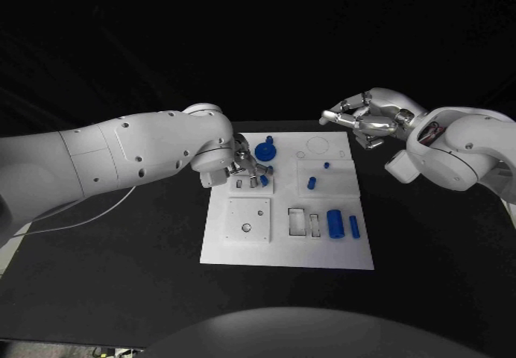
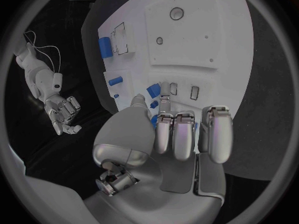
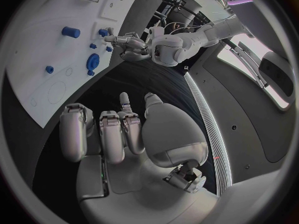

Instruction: Assemble the parts on the task board

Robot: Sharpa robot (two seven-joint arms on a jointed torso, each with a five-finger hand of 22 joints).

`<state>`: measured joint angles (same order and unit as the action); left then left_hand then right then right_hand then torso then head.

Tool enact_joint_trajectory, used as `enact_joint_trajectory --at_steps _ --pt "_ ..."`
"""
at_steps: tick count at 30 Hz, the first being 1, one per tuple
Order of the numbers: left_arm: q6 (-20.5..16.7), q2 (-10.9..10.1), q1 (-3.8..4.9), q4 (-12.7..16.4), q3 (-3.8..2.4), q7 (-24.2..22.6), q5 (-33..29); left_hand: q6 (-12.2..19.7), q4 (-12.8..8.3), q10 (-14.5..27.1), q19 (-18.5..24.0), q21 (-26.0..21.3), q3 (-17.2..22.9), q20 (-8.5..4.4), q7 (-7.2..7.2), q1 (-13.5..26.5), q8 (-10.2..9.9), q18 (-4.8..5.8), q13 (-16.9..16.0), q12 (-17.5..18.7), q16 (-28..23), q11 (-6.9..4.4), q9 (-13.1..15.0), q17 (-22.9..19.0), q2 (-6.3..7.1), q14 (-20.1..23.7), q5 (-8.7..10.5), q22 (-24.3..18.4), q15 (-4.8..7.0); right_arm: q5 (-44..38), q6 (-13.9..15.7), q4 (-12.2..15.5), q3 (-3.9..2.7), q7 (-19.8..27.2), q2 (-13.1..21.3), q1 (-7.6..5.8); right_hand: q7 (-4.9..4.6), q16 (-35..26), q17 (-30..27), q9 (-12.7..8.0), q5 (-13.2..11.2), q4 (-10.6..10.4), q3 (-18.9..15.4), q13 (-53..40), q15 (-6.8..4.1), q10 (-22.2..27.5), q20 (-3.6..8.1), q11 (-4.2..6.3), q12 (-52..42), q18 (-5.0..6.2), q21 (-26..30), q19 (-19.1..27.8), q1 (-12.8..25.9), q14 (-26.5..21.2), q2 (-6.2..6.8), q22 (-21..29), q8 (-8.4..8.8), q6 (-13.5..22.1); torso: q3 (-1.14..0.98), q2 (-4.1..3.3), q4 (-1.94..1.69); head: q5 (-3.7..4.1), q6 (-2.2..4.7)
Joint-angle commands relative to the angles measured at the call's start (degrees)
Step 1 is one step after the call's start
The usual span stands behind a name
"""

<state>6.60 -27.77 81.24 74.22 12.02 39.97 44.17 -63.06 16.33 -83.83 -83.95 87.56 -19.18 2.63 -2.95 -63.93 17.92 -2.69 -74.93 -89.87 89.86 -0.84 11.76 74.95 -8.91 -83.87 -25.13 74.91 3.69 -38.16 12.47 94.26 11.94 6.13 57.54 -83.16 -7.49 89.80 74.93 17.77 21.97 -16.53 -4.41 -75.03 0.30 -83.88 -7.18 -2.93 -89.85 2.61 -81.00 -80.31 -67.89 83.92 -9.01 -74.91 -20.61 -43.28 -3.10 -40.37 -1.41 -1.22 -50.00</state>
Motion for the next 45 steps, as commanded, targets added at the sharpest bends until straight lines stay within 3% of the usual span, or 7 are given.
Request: enact_joint_trajectory --at_steps 1,30,39,45 --pt "-0.26 0.22 -0.03 -0.09 -0.09 5.91 -0.27 -0.48 -0.02 -6.17 -1.78 -0.4 0.47 -0.34 0.1 -0.51 -0.28 1.01 -15.07 -0.13 0.14 -0.42 0.15 15.05 0.01 -6.13 -0.26 7.64 0.47 0.0 -0.92 -0.11 0.01 -0.21 -0.02 0.04 -0.21 0.2 15.07 0.07 0.31 0.1 -0.27 -14.97 0.41 -6.12 0.09 -0.45 -0.15 0.33 0.39 0.51 -0.66 6.08 -0.14 -11.21 -0.22 -0.14 -0.01 0.01 0.04 0.03 0.0" --pt "0.34 1.38 -0.43 -1.61 -0.19 5.64 -0.89 -1.04 0.0 -6.17 -1.14 -1.01 0.97 -0.75 0.48 -1.83 -0.85 0.77 -15.07 -0.13 0.14 -0.84 2.01 15.05 -0.08 -6.13 -1.92 6.61 0.91 0.01 -1.16 -0.37 0.03 -1.05 -0.05 0.07 -0.33 0.2 15.07 0.25 0.53 0.2 0.06 -14.97 0.56 -6.12 -0.05 -0.65 -0.15 0.6 1.31 1.5 -1.82 6.08 -0.39 -10.83 -0.28 -0.32 0.04 -0.01 0.01 0.23 0.0" --pt "0.47 1.55 -0.54 -1.94 -0.2 5.63 -1.0 -1.33 -0.25 -6.17 -1.14 -1.14 2.08 -0.97 0.74 -3.88 -1.23 0.75 -15.07 -0.13 0.14 -1.08 3.38 15.05 0.12 -6.13 -5.33 6.6 1.13 0.01 -1.35 -0.39 0.03 -1.33 -0.06 0.07 -0.37 0.2 15.07 0.35 0.73 0.3 0.23 -14.97 0.63 -6.12 -0.14 -0.71 -0.15 0.7 1.67 1.86 -2.62 6.08 -0.35 -10.69 -0.31 -0.43 0.01 0.01 0.02 0.14 0.0" --pt "0.54 1.53 -0.55 -1.87 -0.2 5.53 -1.0 -1.91 -0.4 -6.17 -1.1 -1.23 3.28 -1.19 1.09 -5.45 -0.9 0.73 -15.07 -0.13 0.14 -1.4 4.65 15.05 0.07 -6.13 -6.24 6.54 1.39 0.01 -1.41 -0.35 0.03 -1.25 -0.02 0.08 -0.35 0.2 15.07 0.41 0.85 0.33 0.32 -14.97 0.65 -6.12 -0.17 -0.73 -0.15 0.73 1.77 1.95 -2.96 6.08 -0.36 -10.65 -0.37 -0.58 0.04 0.05 -0.01 0.15 0.0"
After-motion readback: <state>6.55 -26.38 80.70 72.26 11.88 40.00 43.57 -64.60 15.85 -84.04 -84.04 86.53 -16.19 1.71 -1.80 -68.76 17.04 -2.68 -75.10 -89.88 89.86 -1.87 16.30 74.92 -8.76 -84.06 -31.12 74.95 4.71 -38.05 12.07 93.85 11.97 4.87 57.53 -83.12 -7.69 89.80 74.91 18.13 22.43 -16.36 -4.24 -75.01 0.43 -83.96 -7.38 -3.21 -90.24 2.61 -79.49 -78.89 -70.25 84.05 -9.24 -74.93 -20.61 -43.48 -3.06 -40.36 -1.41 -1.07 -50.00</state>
